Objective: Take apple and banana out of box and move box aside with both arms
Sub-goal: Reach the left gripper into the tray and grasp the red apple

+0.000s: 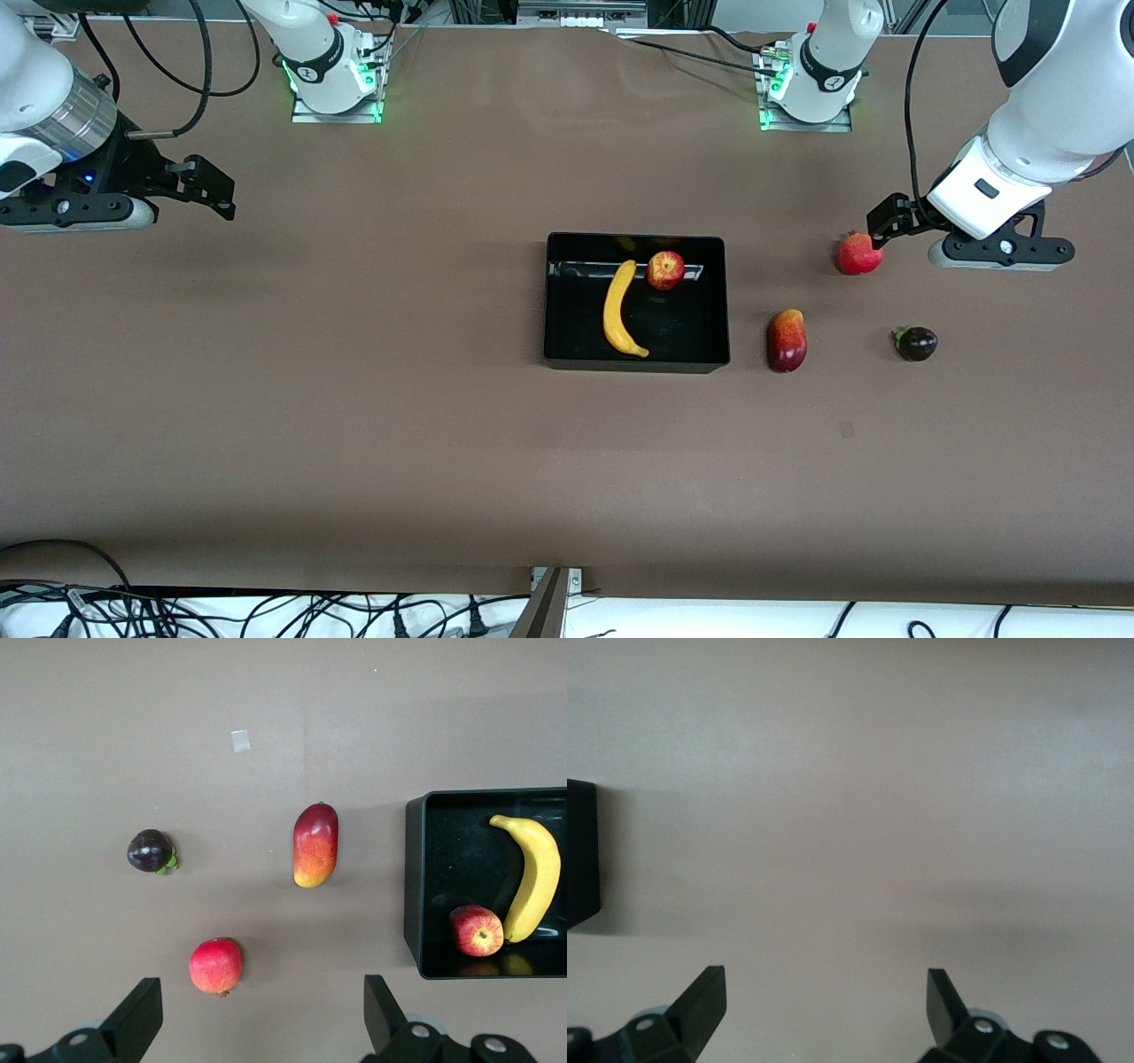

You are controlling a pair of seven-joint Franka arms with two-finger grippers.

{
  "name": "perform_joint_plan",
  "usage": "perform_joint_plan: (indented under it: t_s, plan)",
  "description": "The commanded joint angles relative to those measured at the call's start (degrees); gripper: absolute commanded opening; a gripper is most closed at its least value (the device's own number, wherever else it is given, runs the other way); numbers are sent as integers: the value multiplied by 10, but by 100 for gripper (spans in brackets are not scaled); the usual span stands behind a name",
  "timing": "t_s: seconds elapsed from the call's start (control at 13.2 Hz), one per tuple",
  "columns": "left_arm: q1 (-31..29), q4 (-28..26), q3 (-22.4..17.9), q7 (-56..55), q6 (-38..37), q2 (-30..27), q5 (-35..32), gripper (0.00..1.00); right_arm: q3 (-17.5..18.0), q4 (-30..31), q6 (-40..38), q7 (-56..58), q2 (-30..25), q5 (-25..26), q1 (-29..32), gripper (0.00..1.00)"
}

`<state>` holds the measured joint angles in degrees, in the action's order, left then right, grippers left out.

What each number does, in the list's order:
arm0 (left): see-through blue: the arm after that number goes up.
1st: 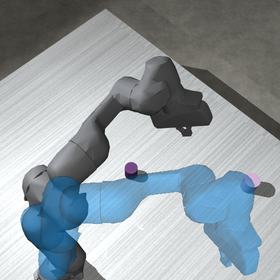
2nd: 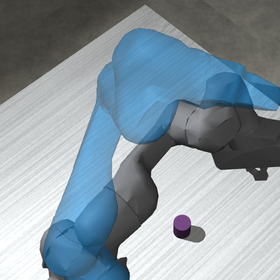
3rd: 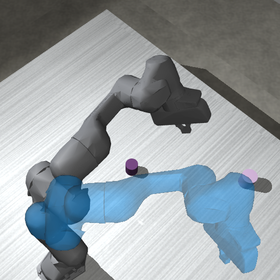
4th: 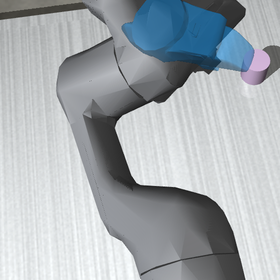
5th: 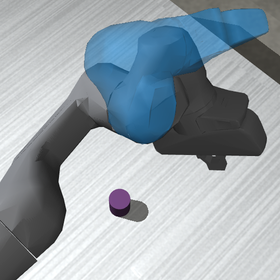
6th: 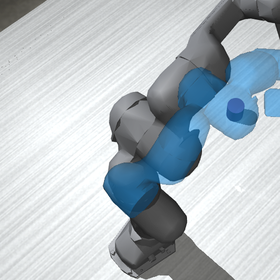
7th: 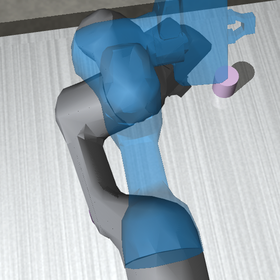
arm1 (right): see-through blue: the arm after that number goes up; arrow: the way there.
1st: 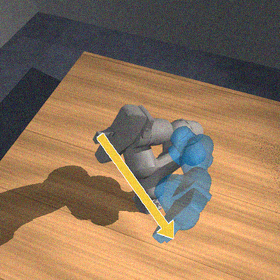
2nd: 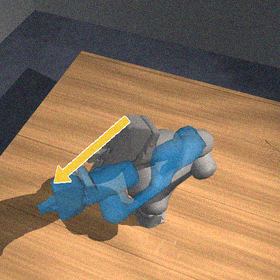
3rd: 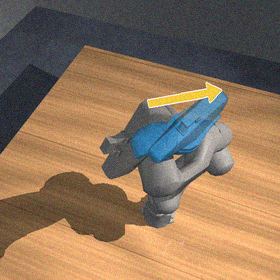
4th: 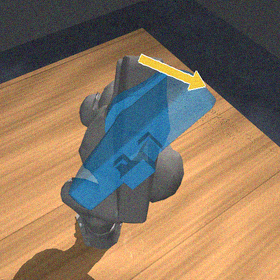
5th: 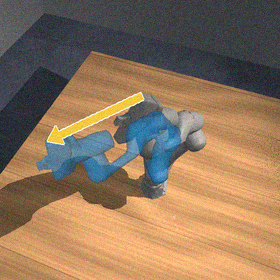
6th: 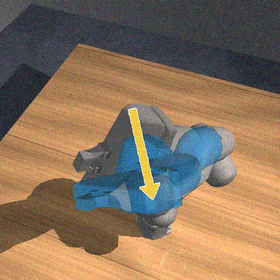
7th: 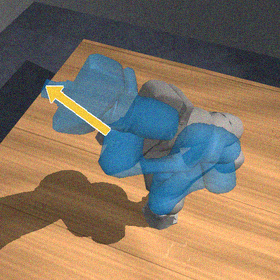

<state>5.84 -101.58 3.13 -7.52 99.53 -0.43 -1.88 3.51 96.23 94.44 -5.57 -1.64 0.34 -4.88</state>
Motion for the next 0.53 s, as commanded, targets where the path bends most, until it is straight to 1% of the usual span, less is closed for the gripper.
perform_joint_plan:
  t_s: [0.0, 0.3, 0.46]
  plan:
    - [3, 7, -1, 5, -7, 0, 7, 100, -3, -14, -4, 2, 6, 2, -4, 100]
    - [10, 6, 4, 1, -8, 4, 9, 100, -3, -14, -4, 1, 6, 1, -4, 100]
    - [44, 2, 5, -17, -6, 38, 14, 100, -3, -14, -4, 1, 6, 0, -4, 100]
